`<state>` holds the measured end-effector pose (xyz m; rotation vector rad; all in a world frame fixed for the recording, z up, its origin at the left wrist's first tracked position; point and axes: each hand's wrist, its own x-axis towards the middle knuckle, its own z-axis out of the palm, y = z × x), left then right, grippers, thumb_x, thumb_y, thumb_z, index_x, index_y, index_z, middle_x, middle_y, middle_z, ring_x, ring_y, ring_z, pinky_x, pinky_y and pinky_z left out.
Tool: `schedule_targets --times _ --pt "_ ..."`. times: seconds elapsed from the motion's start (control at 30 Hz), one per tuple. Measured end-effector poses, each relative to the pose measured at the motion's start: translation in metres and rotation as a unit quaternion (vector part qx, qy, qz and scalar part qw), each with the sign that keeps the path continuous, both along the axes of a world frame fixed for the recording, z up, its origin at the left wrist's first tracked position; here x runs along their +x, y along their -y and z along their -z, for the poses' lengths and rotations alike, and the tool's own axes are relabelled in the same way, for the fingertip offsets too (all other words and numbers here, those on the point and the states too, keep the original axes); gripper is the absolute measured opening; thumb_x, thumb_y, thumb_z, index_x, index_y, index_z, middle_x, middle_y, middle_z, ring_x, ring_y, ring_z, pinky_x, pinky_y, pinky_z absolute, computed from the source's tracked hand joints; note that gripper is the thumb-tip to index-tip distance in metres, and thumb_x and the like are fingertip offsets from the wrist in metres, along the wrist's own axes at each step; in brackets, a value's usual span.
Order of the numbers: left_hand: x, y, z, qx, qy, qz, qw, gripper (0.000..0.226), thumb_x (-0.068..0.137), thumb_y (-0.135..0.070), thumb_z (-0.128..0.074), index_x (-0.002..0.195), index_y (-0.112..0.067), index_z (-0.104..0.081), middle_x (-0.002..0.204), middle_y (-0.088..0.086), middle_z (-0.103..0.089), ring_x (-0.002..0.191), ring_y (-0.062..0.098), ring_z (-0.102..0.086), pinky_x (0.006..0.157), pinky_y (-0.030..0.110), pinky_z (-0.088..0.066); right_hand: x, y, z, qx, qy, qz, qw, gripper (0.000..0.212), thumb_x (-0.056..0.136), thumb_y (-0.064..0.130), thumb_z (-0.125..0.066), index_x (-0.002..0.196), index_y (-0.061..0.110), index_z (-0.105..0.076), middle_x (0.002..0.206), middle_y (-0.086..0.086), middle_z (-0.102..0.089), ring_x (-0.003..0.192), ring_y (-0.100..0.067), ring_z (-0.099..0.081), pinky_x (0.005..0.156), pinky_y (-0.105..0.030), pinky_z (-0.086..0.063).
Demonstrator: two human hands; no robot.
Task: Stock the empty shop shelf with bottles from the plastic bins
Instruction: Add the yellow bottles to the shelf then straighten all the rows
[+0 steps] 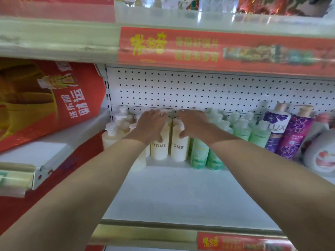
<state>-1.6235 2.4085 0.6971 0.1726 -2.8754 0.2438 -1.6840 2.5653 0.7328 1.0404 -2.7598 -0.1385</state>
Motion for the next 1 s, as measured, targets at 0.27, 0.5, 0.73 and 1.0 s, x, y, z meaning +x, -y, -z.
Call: schedule_targets --times 0.27,0.5,0.73,1.0 --pt "-0.013 -0.008 -0.008 -0.008 0.016 -0.019 1.000 0.093 0.058 -0.037 -0.093 0.136 -0.017 -0.047 0.123 0.008 -0.058 0.117 0.029 -0.055 0.082 0.037 -0.046 -0.007 0.007 -0.001 0.004 0.058 -0.014 0.998 0.096 0.074 0.022 -0.087 0.152 0.028 -0.032 0.131 -0.007 -0.051 0.118 -0.034 -0.058 0.094 -0.048 -0.053" --pt "-0.012 -0.011 -0.005 -0.016 0.007 -0.017 1.000 0.096 0.060 -0.046 -0.090 0.139 -0.020 -0.042 0.122 0.006 -0.059 0.116 0.027 -0.057 0.089 0.038 -0.047 -0.014 0.004 0.006 0.010 0.018 -0.040 0.999 0.093 0.072 0.020 -0.088 0.149 0.025 -0.035 0.127 -0.005 -0.053 0.114 -0.033 -0.060 0.085 -0.044 -0.054" --pt "0.019 0.009 -0.029 0.078 -0.034 0.011 0.996 0.112 0.058 -0.059 -0.086 0.149 -0.024 -0.033 0.141 0.006 -0.053 0.131 0.027 -0.045 0.109 0.040 -0.032 -0.012 0.000 0.005 -0.098 0.065 -0.054 0.992 0.087 0.076 0.042 -0.083 0.147 0.023 -0.037 0.138 -0.002 -0.052 0.127 -0.027 -0.051 0.096 -0.038 -0.046" --pt "0.086 0.063 -0.028 0.184 -0.067 -0.096 0.976 0.118 0.061 -0.053 -0.087 0.156 -0.024 -0.023 0.160 0.005 -0.029 0.147 0.027 -0.025 0.117 0.045 -0.027 0.031 0.048 0.013 -0.187 0.124 -0.141 0.964 0.086 0.075 0.047 -0.083 0.146 0.026 -0.040 0.139 -0.008 -0.053 0.128 -0.028 -0.050 0.102 -0.041 -0.045"
